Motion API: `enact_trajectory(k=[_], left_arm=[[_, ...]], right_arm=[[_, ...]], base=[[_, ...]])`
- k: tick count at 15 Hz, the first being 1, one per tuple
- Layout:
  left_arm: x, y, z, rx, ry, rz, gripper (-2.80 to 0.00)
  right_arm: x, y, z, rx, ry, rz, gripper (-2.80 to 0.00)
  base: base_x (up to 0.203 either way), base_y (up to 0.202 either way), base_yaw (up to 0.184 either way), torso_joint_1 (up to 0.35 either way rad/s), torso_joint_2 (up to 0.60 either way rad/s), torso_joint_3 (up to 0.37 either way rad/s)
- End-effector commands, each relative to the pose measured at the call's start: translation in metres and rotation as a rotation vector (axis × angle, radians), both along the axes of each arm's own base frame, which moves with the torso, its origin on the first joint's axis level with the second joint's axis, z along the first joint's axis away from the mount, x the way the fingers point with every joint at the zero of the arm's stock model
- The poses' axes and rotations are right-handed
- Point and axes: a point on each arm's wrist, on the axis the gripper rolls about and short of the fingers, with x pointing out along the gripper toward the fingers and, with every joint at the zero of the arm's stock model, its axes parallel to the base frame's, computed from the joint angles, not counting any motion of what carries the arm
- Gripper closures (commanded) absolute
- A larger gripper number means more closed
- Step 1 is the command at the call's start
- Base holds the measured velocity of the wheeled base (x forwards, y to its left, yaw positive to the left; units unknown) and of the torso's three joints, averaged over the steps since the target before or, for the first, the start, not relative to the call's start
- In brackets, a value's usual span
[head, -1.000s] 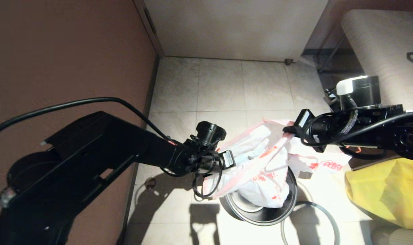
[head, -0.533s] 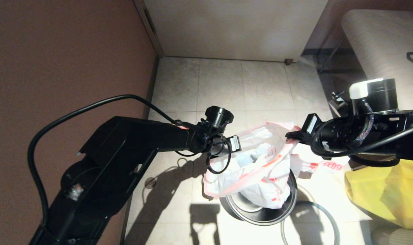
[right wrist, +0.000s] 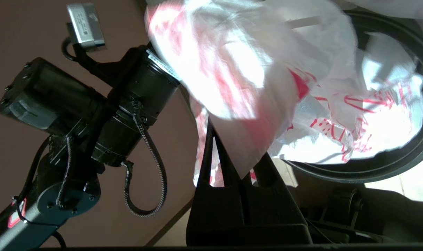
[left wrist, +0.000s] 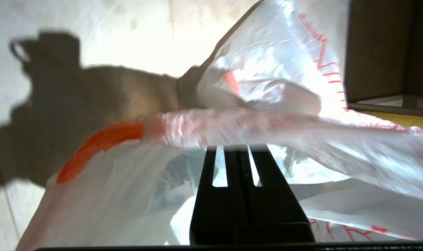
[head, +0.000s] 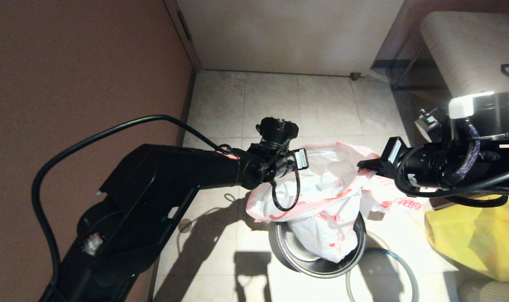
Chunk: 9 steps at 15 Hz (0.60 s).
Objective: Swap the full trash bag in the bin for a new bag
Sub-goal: Put the new garbage bag on the trash can
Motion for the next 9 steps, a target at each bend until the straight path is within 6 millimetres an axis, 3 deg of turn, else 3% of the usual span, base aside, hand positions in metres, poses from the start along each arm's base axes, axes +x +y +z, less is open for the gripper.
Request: enact_trajectory(k=[1,4,7,9], left_arm=[[-0.002,-0.001,0.007,0.01,-0.038,0.019,0.0],[-0.022,0.005,0.032,-0.007,-0.032,0.096,0.0],[-0.067,0.03,0.061,-0.019,0.092,0.139,0.0],[-0.101,0.047,0.051,0.029,0.287,0.182,0.0]], right_arm=[[-0.006,-0.001,0.003,0.008,-0.009,0.003,0.0],[-0.005,0.001,-0.006,-0.002,0.019,0.008,0.0],[0.005,0.004,-0.021,-0.017,0.059,-0.001,0.0],[0.011,0.006,-0.024,-0.01,0.045,-0.008,0.0]], base=[[0.0,0.0,0.0,0.0,0.0,0.0],[0.0,0.0,0.0,0.0,0.0,0.0],[0.0,0.0,0.0,0.0,0.0,0.0],[0.0,0.0,0.0,0.0,0.0,0.0]])
